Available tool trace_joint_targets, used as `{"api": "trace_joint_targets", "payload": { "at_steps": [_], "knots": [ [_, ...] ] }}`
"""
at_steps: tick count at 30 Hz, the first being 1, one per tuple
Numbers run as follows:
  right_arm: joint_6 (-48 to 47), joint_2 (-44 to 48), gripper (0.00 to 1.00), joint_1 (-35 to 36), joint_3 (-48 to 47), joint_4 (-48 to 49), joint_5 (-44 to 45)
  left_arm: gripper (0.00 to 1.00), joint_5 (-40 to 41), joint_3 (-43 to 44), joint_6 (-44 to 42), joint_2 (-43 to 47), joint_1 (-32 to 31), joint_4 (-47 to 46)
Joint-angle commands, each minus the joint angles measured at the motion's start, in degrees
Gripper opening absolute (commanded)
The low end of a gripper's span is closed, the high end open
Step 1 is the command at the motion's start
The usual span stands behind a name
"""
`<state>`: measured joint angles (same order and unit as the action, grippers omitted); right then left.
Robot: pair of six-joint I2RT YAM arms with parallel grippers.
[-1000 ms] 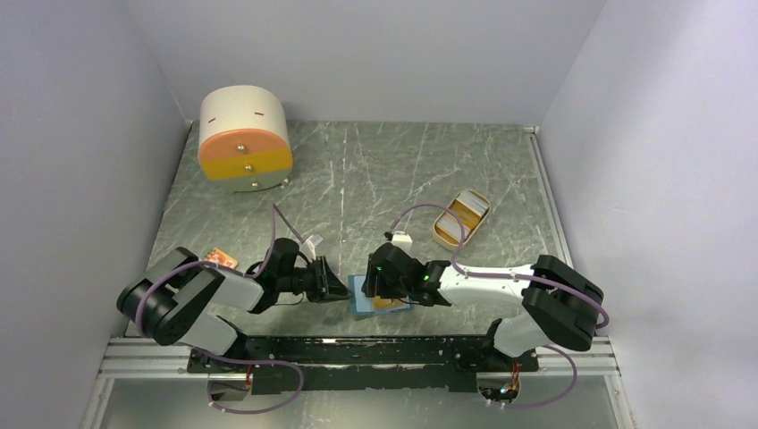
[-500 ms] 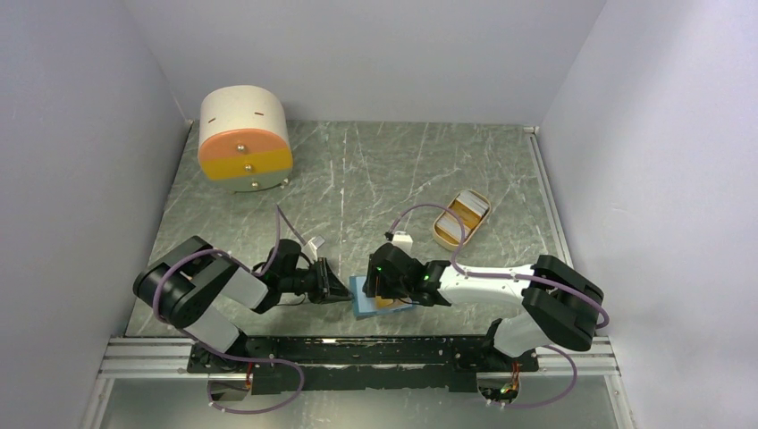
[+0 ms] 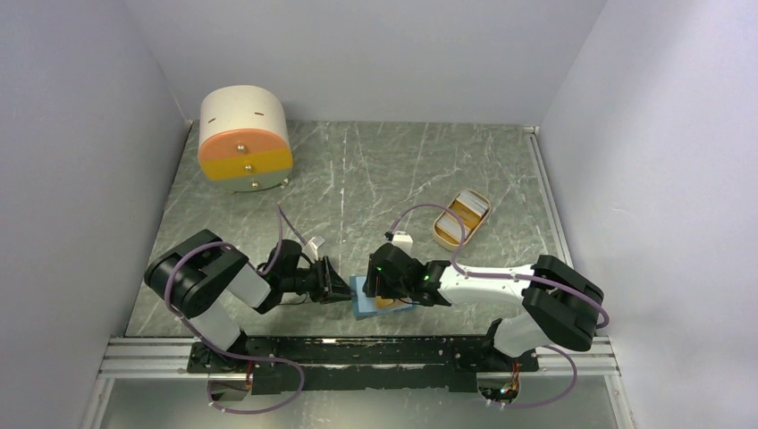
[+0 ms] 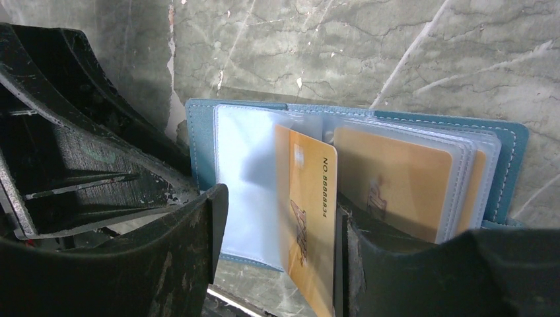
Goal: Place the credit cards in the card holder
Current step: Insert the credit card into the card holder.
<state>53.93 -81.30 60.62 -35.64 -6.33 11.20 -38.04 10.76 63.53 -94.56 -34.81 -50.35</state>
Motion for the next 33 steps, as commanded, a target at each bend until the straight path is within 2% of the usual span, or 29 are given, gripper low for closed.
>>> {"api": "trace_joint_targets", "payload": {
  "at_steps": [1, 5, 16, 24, 33],
  "knots": [
    [-0.1, 0.3, 0.58, 0.2, 1.4, -2.4, 1.1, 0.32, -0.5, 0.6, 0.6, -1.3, -0.2, -4.7],
    [-1.2, 0.8, 0.60, 0.1, 0.9, -4.6, 2.6, 0.10, -0.3, 0.6, 0.9, -2.1, -0.2, -5.1],
    [-2.9, 1.8, 0.67, 0.1, -1.1, -11.2, 6.9, 0.09, -1.3, -0.2, 2.5, -6.7, -0.2, -9.3],
    [-3.7, 3.3, 0.66, 0.2, -3.6, -17.8, 9.6, 0.09, -1.1, -0.8, 2.6, -6.7, -0.2, -9.9],
    [-3.1, 2.0, 0.65, 0.2, -0.8, -11.0, 5.3, 0.09, -1.8, -1.1, 3.3, -7.7, -0.2, -12.1]
  ]
}}
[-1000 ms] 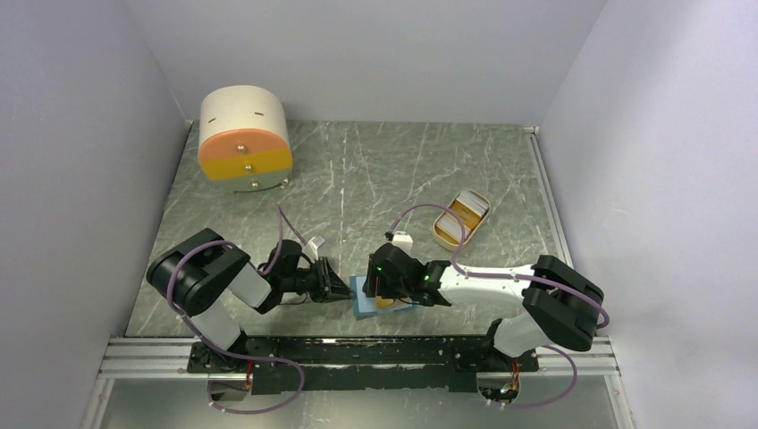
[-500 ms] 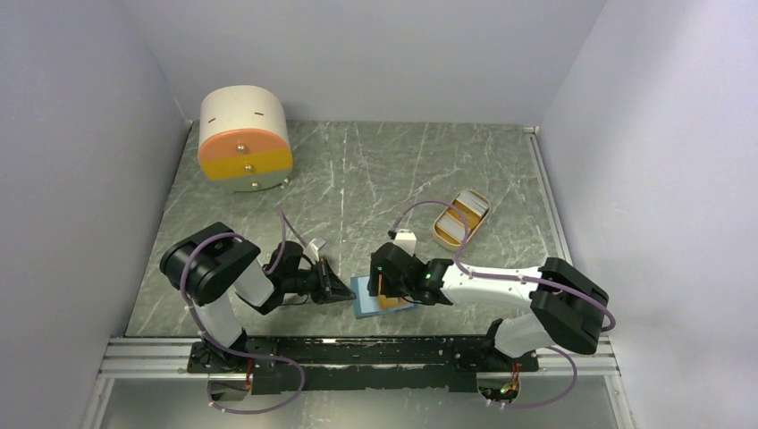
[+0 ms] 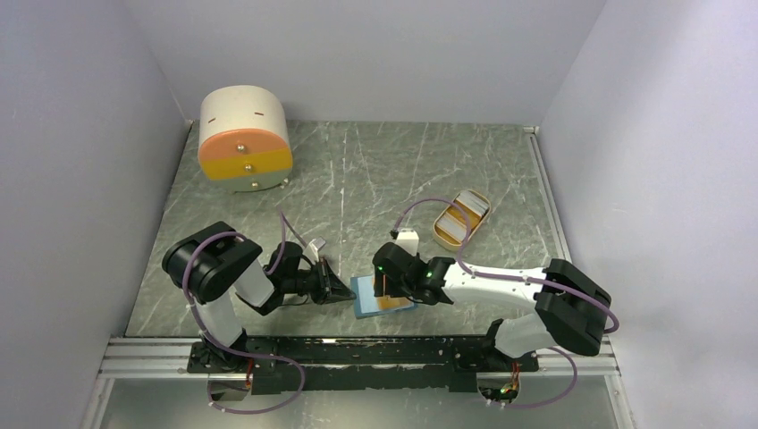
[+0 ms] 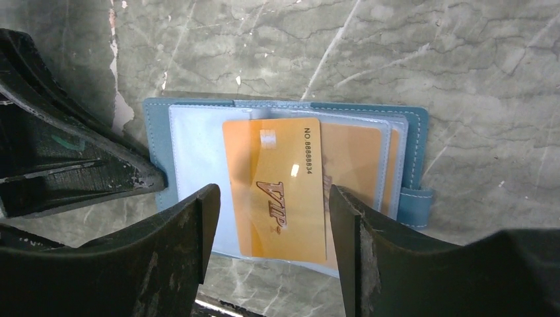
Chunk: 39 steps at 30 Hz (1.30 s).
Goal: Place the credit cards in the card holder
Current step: Insert the credit card into the card holder.
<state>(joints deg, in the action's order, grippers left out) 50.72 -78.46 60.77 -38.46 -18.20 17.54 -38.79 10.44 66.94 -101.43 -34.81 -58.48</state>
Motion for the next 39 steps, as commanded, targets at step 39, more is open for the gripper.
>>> {"api": "trace_joint_targets", "payload": {
  "at_steps": [39],
  "knots": [
    [-0.5, 11.5, 0.67, -1.5, 7.6, 8.8, -1.4, 0.09, 5.1, 4.7, -7.5, 16.5, -0.3, 26.7]
  ]
}}
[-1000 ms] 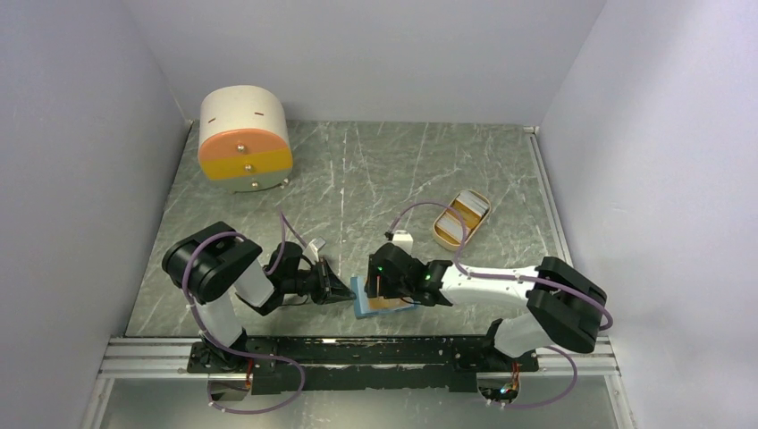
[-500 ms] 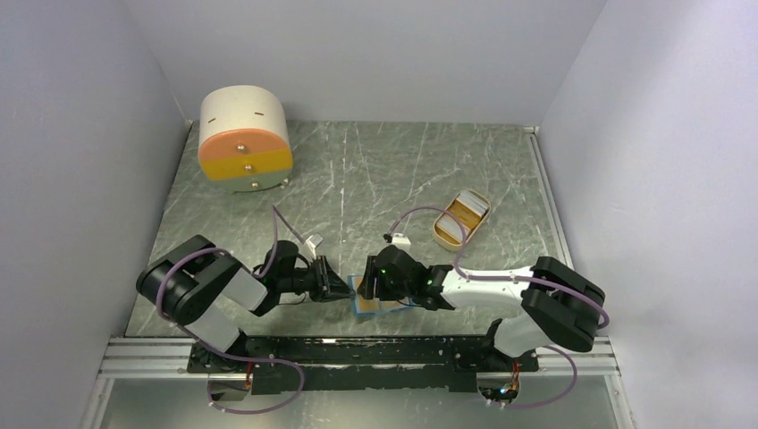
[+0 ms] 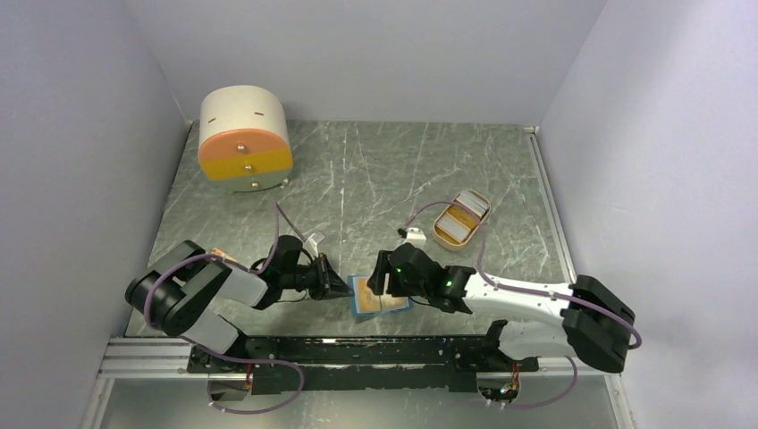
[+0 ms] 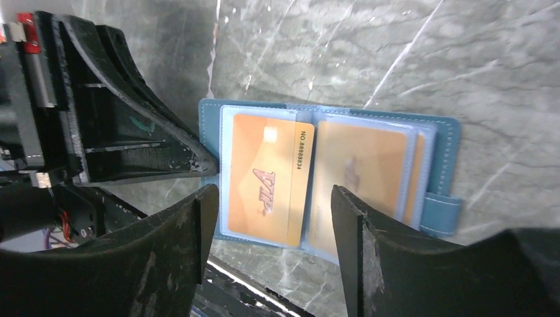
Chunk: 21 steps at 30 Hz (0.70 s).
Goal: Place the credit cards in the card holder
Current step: Insert the credit card into the card holder.
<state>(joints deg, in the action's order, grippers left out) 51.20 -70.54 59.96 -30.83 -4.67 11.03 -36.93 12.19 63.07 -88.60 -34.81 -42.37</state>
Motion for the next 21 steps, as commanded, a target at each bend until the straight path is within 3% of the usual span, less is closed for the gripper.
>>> {"api": "trace_joint_targets", "payload": {
  "at_steps": [1, 4, 8, 21],
  "knots": [
    [-1.1, 4.2, 0.69, -1.1, 0.1, -5.7, 5.5, 0.09, 4.0, 3.7, -5.0, 4.8, -0.2, 13.6],
    [-2.9, 5.7, 0.72, -3.2, 1.5, -4.9, 3.5, 0.09, 6.9, 5.7, -7.4, 8.9, -0.1, 24.3],
    [-1.6, 5.7, 0.69, -5.0, 2.2, -5.4, 2.3, 0.09, 11.0, 7.8, -10.7, 14.4, -0.2, 38.4],
    [2.0, 1.5, 0.55, -8.9, 4.5, -2.6, -2.6, 0.09, 21.3, 15.2, -15.2, 22.8, 1.6, 61.9]
  ]
}}
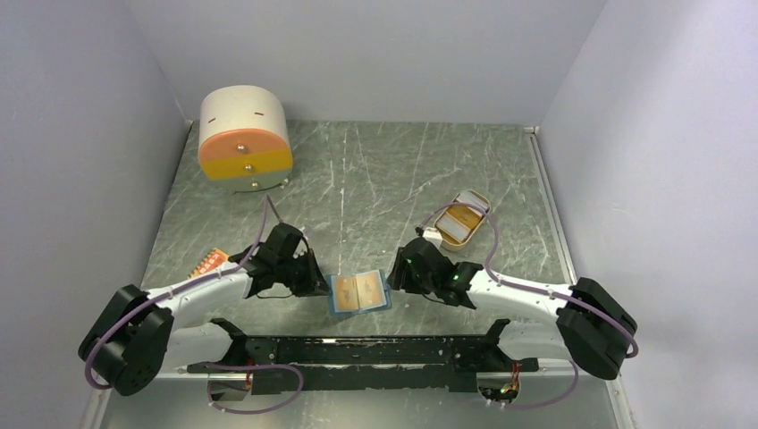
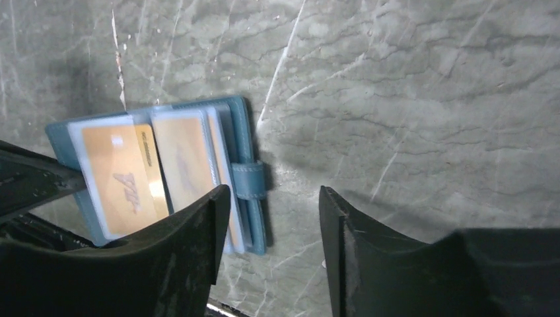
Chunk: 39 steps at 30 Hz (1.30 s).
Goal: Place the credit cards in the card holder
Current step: Close the card holder at the center of the board.
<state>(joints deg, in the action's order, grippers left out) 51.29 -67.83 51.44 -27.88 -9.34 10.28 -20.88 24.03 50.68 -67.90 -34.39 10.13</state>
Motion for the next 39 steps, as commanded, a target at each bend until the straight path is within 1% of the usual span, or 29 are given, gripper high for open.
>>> {"api": "trace_joint_targets", "payload": {
  "at_steps": [1, 2, 5, 6, 7, 9, 11, 14, 17, 22, 25, 30, 31, 34, 36, 39],
  "knots": [
    [2.4, -1.4, 0.53, -0.1, 2.8, 4.3, -3.4, 0.09, 5.3, 3.8, -3.1, 2.1, 1.6, 9.9],
    [2.9, -1.7, 0.51, 0.1, 3.5, 5.6, -4.3, 0.09, 4.9, 4.4, -3.5, 1.9, 2.2, 10.1],
    [2.6, -3.4, 0.50, 1.0, 3.5, 5.8, -3.9, 0.09, 3.4, 6.1, -3.9, 0.8, 3.0, 10.5],
    [2.0, -4.0, 0.50, 1.2, 3.2, 6.2, -3.9, 0.11, 2.1, 6.2, -3.9, 0.7, 3.1, 9.7],
    [1.4, -4.5, 0.50, 1.7, 3.0, 7.3, -3.9, 0.14, 0.4, 6.2, -3.8, 0.5, 3.0, 8.4],
    [1.3, -6.2, 0.51, 2.3, 2.9, 9.2, -4.6, 0.24, -3.1, 6.0, -3.6, 0.4, 3.0, 5.2],
    [1.2, -7.8, 0.51, 2.7, 2.8, 11.0, -5.3, 0.30, -6.3, 6.0, -3.4, 0.5, 3.0, 2.4],
    [0.7, -9.8, 0.52, 3.4, 2.4, 12.8, -5.5, 0.34, -9.6, 5.6, -2.4, 1.0, 3.0, -1.3],
    [0.2, -10.4, 0.52, 4.1, 1.3, 13.7, -6.0, 0.35, -12.7, 5.1, -1.7, 0.7, 3.0, -5.6],
    [1.8, -7.9, 0.52, 4.1, 4.6, 23.4, -9.5, 0.33, -16.1, 3.7, -1.0, -1.8, 3.0, -13.0],
    [4.7, -7.3, 0.51, 4.1, 8.6, 32.1, -11.6, 0.31, -18.4, 2.4, 0.6, -4.3, 2.9, -19.2],
    [7.2, -6.4, 0.49, 4.1, 11.1, 38.1, -12.5, 0.27, -18.2, 5.2, -0.7, -8.7, 2.6, -18.5],
    [7.3, -5.8, 0.49, 4.0, 11.1, 37.2, -11.8, 0.27, -18.0, 5.6, -0.9, -9.0, 2.5, -18.2],
    [2.8, -3.6, 0.53, 4.0, 8.2, 26.7, -7.2, 0.26, -15.3, 8.2, -2.6, -10.8, 2.0, -14.2],
    [-1.4, -2.5, 0.56, 3.4, 6.0, 19.8, -4.5, 0.29, -13.6, 9.7, -4.1, -12.6, 1.4, -11.9],
    [-8.5, -2.1, 0.57, 3.1, 1.2, 11.1, -0.7, 0.32, -11.4, 11.1, -5.3, -14.8, 0.6, -9.9]
  ]
}}
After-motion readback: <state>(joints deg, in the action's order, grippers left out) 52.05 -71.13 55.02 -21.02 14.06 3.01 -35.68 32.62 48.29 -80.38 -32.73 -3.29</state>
